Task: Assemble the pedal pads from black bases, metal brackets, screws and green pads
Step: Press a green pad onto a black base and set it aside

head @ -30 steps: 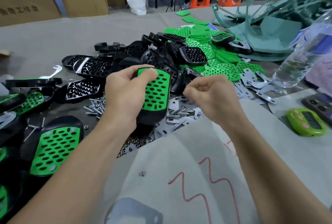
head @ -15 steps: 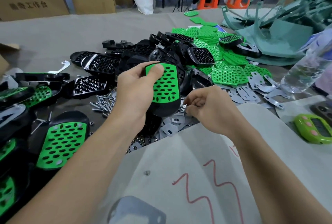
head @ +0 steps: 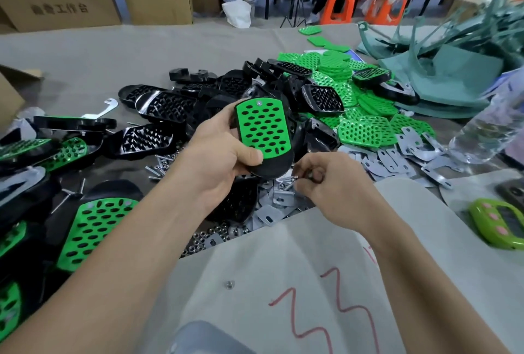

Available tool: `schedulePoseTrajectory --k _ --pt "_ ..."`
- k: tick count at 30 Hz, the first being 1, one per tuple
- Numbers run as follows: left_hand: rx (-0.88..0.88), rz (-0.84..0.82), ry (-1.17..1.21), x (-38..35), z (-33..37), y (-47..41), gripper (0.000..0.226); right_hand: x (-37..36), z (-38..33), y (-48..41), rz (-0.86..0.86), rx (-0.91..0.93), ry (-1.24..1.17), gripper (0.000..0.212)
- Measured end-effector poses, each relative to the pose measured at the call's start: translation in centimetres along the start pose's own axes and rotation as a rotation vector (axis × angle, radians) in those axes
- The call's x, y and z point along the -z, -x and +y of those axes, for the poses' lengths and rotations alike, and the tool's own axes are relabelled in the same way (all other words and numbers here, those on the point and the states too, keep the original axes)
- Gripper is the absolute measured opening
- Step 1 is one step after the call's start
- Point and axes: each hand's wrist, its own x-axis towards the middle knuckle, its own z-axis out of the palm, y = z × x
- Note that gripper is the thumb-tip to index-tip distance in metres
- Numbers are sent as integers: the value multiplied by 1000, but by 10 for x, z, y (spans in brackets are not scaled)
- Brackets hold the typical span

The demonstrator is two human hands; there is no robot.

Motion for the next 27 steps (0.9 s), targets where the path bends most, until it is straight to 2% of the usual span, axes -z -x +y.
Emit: schedulePoseTrajectory --k 6,9,11,16,19,22,27 --pt "-11 -25 -62 -6 -2 4 73 3 -1 2 47 41 14 20" --pt "-15 -69 -16 -4 1 4 69 -1 -4 5 46 76 86 13" --pt "-18 -96 28 -2 2 4 70 -4 -6 7 35 79 90 19" --pt "-39 -8 -20 3 4 1 74 -5 -12 8 8 50 53 27" --pt "-29 43 -47 4 4 1 74 5 -11 7 39 -26 -44 24" --pt "-15 28 -56 3 4 3 77 15 -10 5 144 -36 -184 23" --pt "-23 -10 -86 -1 0 2 94 19 -20 6 322 6 -717 21"
